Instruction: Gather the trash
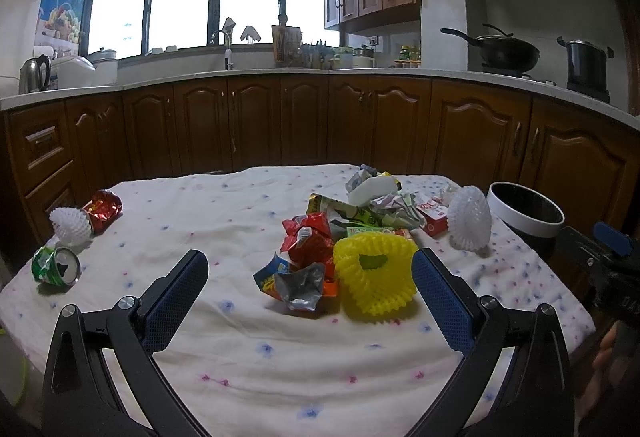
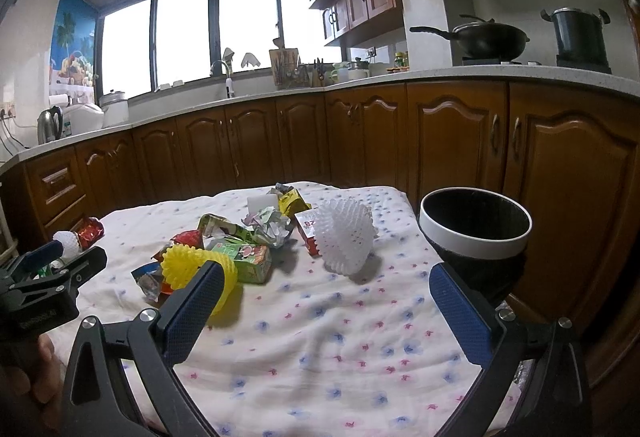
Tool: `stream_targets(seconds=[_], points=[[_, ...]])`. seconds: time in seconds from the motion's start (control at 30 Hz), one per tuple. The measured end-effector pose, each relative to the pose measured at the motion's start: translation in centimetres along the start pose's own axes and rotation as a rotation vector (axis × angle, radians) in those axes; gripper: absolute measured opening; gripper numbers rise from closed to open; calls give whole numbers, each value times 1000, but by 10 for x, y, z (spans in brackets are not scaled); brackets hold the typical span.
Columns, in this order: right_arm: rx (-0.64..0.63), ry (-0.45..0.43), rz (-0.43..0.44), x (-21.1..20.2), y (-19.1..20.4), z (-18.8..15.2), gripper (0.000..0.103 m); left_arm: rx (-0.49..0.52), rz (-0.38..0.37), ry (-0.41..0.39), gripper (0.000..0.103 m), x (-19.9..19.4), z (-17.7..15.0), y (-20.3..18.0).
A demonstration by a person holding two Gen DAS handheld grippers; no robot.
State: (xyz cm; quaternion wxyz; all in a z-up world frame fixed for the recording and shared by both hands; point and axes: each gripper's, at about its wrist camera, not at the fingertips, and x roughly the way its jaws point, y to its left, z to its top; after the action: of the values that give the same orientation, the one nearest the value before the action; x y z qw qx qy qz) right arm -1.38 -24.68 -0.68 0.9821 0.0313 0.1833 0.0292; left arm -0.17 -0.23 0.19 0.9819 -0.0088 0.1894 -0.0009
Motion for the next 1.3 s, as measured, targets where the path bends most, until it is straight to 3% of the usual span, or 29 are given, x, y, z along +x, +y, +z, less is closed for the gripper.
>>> stream_targets(seconds=[0.37, 0.6, 0.9, 1.2, 1.3], points=[[12, 5, 3, 2, -3, -2, 103, 7, -6, 4, 103, 3, 1, -2], [29, 34, 10, 10, -11, -3, 103, -40, -20, 39, 103, 13, 0, 5], [55, 97, 32, 35, -22, 5, 103, 3, -59, 113, 103, 41, 0, -8], [108, 158, 64, 71, -37, 21, 103, 73, -34, 158, 102, 77, 11, -14], [116, 181, 80, 88, -41, 27, 102, 105, -32, 169, 98, 85, 11, -19]])
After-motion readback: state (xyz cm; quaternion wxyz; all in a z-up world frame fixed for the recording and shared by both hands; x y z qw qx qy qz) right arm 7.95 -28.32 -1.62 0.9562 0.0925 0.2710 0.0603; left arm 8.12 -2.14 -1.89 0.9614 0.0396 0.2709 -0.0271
